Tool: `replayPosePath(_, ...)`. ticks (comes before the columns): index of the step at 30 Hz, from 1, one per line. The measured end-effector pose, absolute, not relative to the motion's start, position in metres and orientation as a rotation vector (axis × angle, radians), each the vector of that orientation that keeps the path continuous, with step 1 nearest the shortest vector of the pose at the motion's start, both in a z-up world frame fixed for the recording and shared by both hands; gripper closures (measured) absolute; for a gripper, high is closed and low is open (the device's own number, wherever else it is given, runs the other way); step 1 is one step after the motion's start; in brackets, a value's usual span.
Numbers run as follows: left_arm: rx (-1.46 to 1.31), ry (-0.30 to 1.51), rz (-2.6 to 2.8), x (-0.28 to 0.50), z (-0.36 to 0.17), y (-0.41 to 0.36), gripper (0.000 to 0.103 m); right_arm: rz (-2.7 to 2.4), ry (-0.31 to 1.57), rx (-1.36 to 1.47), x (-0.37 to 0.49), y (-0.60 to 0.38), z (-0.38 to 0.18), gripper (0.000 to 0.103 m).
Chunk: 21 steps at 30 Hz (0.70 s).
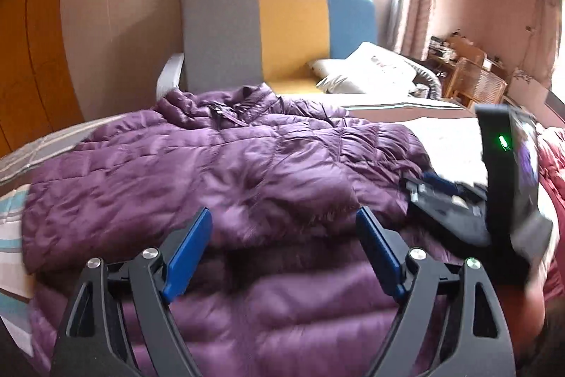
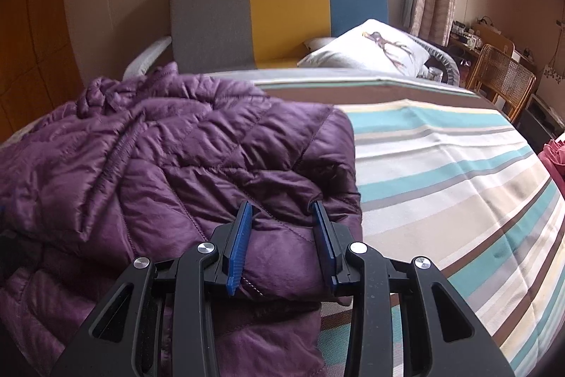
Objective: Fold large clothes
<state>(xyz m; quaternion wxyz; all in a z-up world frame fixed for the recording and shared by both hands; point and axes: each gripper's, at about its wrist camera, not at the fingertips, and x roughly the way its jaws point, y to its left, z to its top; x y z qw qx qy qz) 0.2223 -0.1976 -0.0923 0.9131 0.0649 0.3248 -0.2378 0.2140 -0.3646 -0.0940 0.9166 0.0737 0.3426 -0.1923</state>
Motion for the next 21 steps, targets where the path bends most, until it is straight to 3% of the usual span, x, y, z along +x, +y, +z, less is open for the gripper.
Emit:
replayPosePath(2, 0.123, 0.646, -0.469, 0.218, -0.087, -0.173, 0.019, -0.356, 0.672, 0.151, 0.209, -0.360, -0.083, 0.053)
replayPosePath(6, 0.033, 0.636, -0.288, 0.240, -0.082, -0.107, 0.019, -0.258, 0.657, 0.151, 0.209, -0.343, -0.064, 0.052)
replayPosePath(10, -0.068, 0.688, -0.097, 0.277, -0.090, -0.048, 0.033, -0.134, 0.690, 0.270, 0.225, -0.328, -0.059, 0.052)
replayPosePath(14, -0.055, 0.750, 0.010, 0.301, -0.110, -0.021, 0.037, -0.066, 0.755, 0.327, 0.245, -0.310, -0.068, 0.052)
replayPosePath(15, -0.055, 0.764, 0.012, 0.303, -0.116, -0.020, 0.037, -0.056, 0.769, 0.342, 0.249, -0.307, -0.072, 0.058)
replayPosePath(16, -0.062, 0.784, 0.011, 0.305, -0.122, -0.019, 0.037, -0.023, 0.785, 0.362, 0.253, -0.304, -0.077, 0.084)
replayPosePath(18, -0.078, 0.800, 0.006, 0.308, -0.126, -0.017, 0.037, -0.014, 0.785, 0.370, 0.254, -0.299, -0.078, 0.092)
replayPosePath(21, -0.081, 0.768, -0.020, 0.305, -0.121, -0.017, 0.037, -0.071, 0.737, 0.376, 0.243, -0.306, -0.067, 0.095)
